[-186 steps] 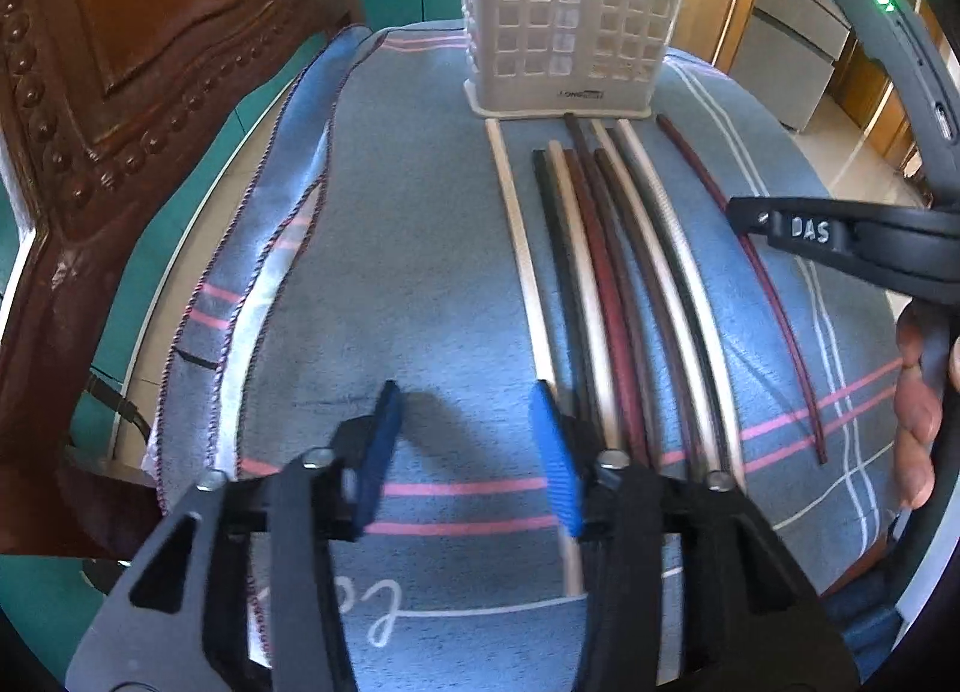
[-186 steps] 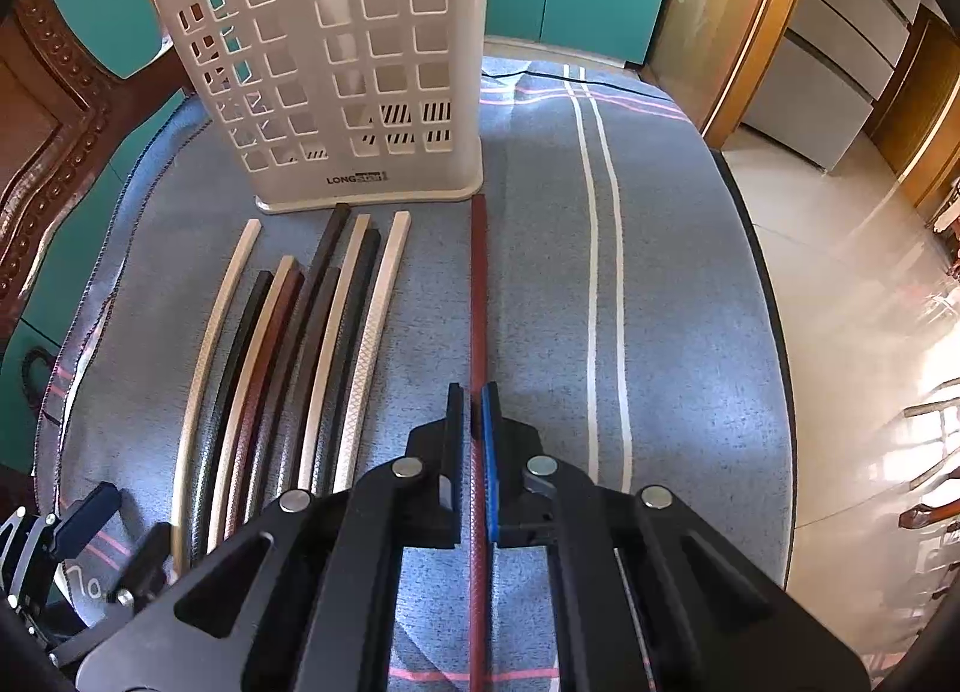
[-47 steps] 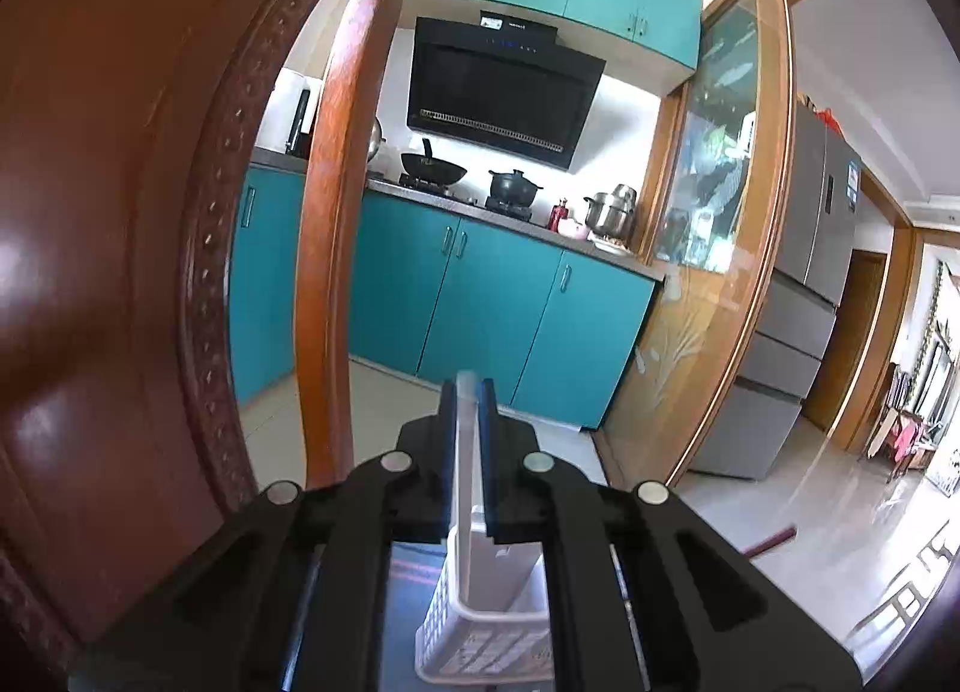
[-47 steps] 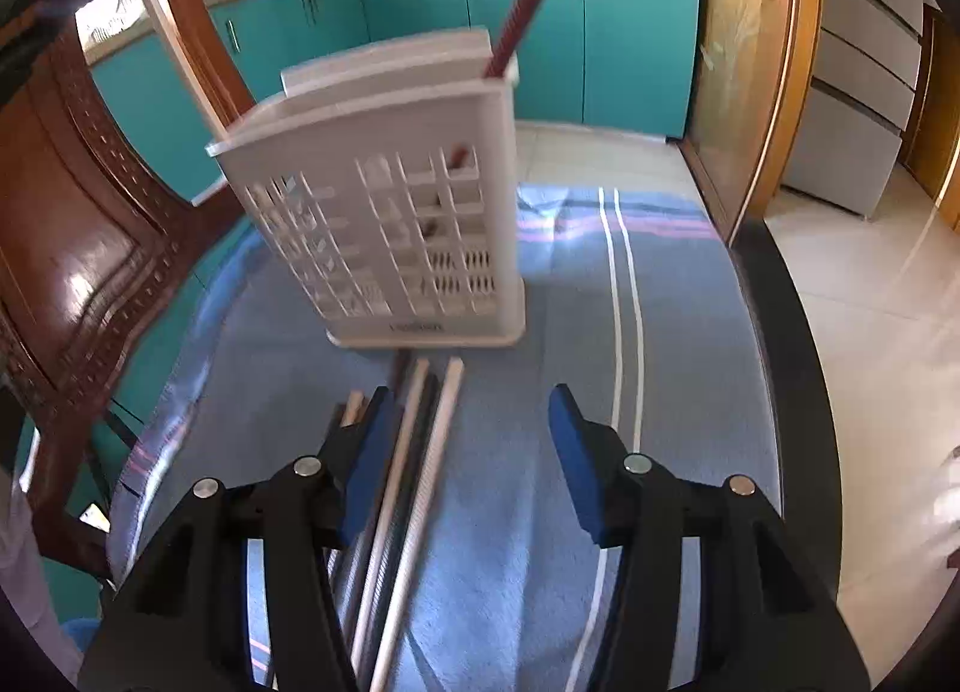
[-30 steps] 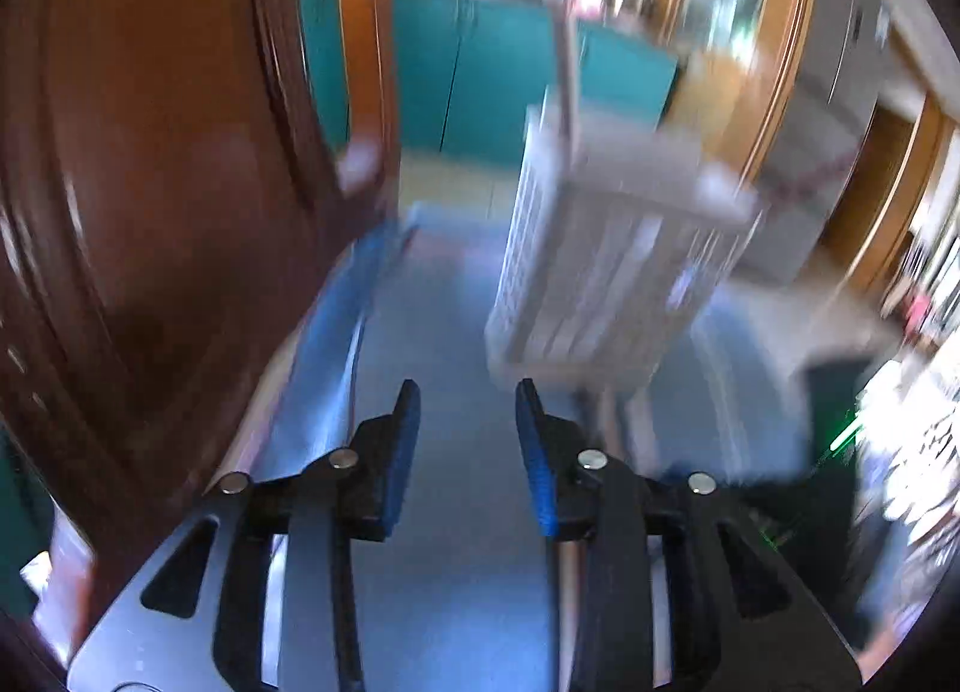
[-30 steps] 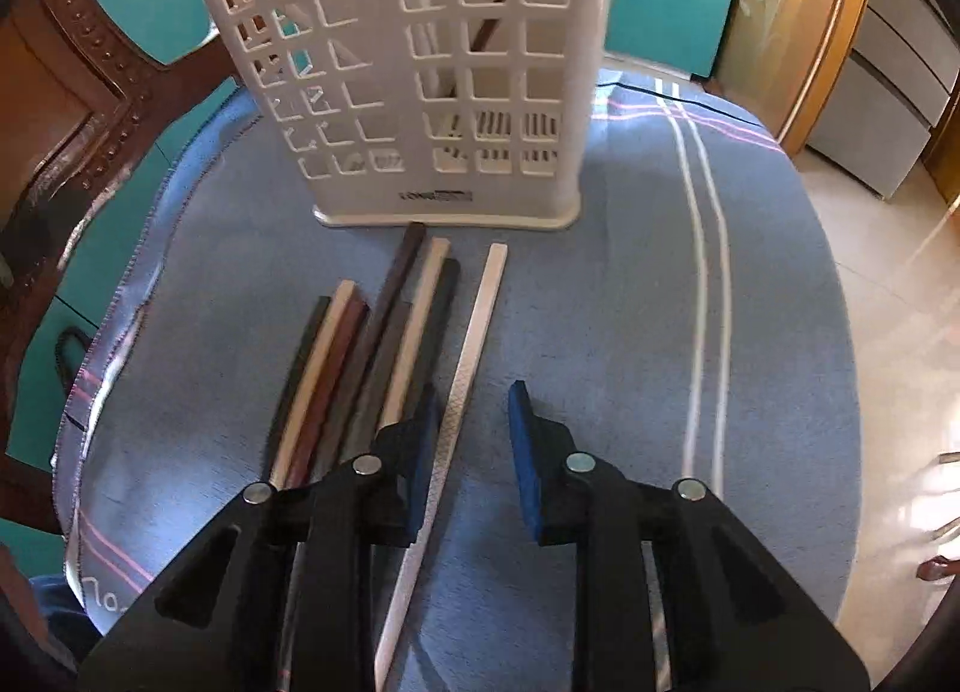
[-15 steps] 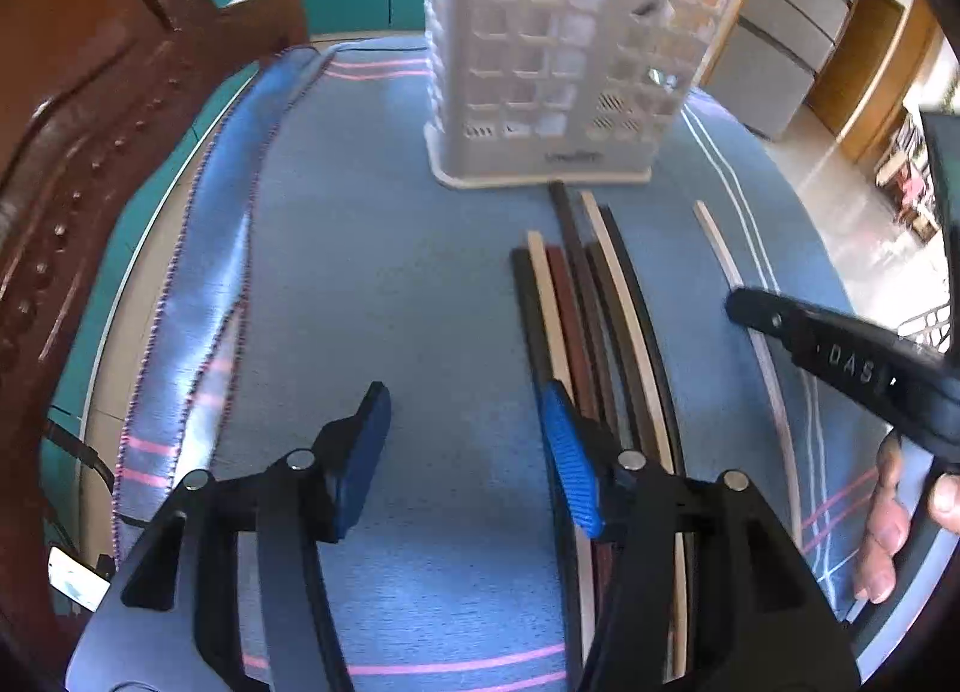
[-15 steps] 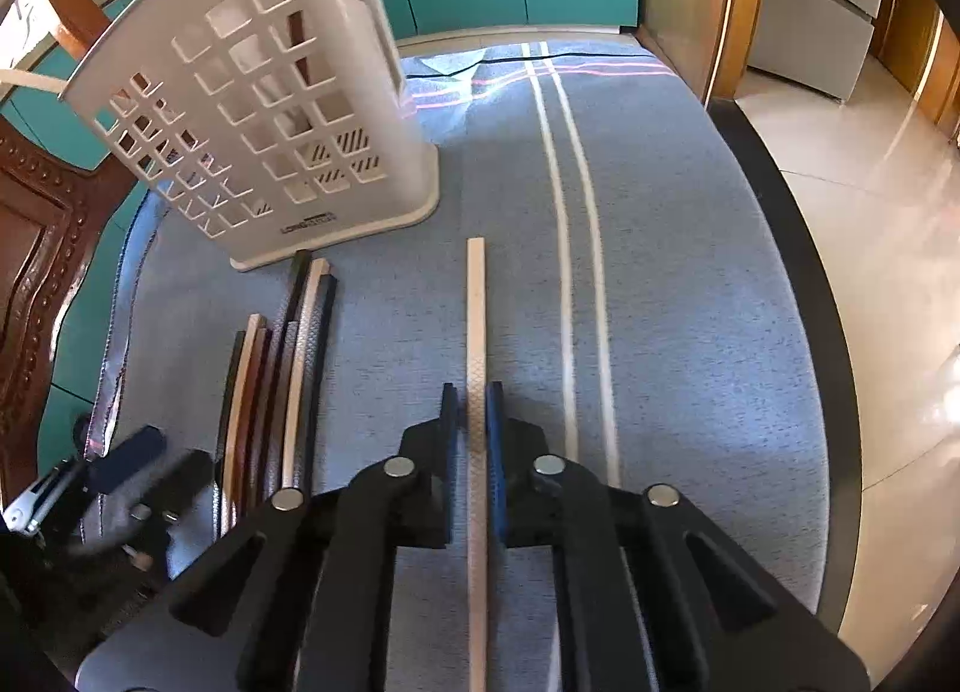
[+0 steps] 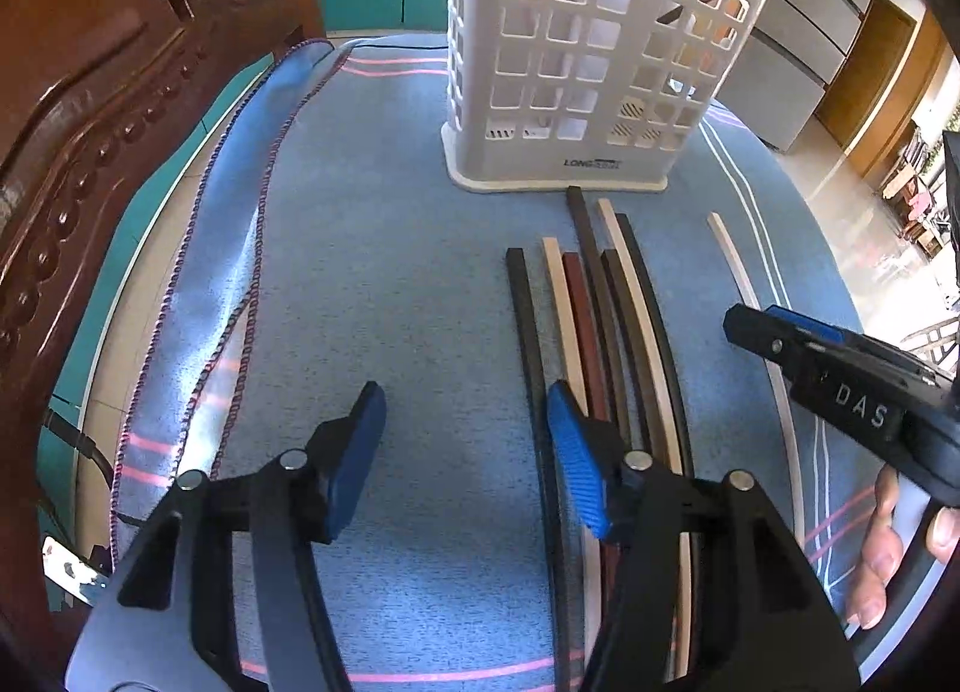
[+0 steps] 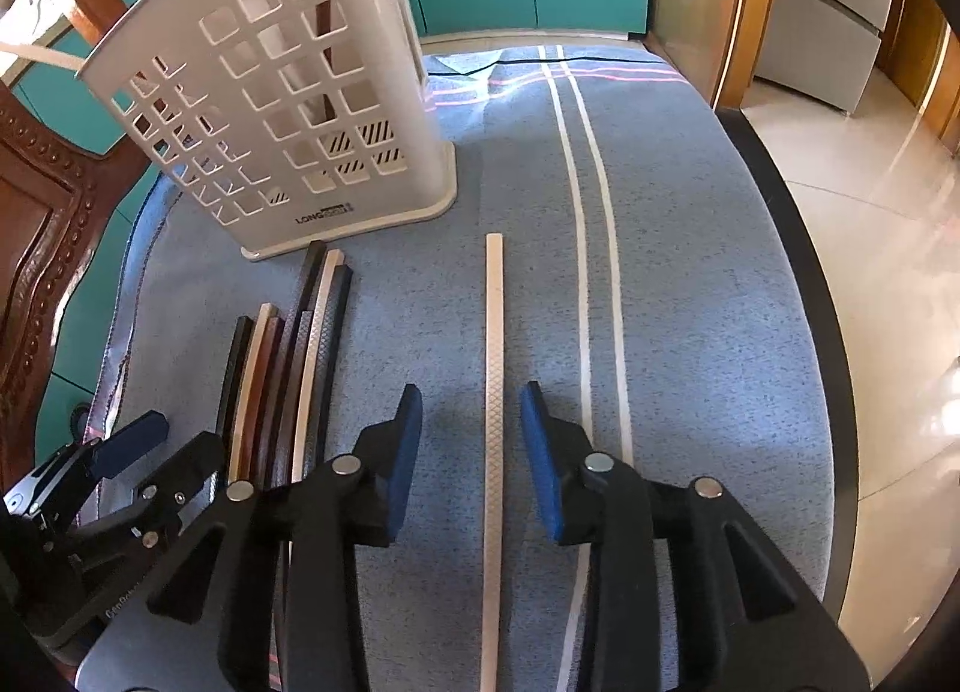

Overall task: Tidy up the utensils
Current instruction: 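Grasp a black chopstick with the left gripper while the right gripper approaches a light chopstick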

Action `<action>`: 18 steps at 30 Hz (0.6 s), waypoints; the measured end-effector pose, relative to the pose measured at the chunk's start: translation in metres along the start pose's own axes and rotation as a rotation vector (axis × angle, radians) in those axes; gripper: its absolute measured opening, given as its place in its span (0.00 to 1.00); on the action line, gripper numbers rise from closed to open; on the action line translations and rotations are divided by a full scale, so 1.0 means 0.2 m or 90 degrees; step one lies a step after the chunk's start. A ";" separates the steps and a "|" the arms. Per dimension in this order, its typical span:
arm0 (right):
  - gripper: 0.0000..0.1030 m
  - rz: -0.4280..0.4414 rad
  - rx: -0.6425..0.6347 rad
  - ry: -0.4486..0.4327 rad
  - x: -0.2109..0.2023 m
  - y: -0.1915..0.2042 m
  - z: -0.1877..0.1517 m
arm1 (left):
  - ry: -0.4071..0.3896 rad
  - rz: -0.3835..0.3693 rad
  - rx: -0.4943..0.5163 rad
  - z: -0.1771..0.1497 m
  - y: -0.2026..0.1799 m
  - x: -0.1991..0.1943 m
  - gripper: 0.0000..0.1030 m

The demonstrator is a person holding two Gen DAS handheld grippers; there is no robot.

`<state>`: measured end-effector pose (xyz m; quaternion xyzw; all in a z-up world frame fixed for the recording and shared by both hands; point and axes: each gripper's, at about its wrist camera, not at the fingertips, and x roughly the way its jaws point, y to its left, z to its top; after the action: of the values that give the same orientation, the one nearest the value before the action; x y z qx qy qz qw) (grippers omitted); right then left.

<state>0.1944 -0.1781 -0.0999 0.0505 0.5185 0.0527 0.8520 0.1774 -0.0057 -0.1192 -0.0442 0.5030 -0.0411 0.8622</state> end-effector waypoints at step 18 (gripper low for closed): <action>0.47 -0.011 -0.018 -0.004 0.01 0.05 -0.01 | -0.018 0.012 -0.003 0.00 -0.05 0.02 0.22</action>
<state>0.1929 -0.1688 -0.1003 0.0337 0.5154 0.0525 0.8546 0.1790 -0.0156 -0.1214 -0.0423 0.4914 -0.0311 0.8693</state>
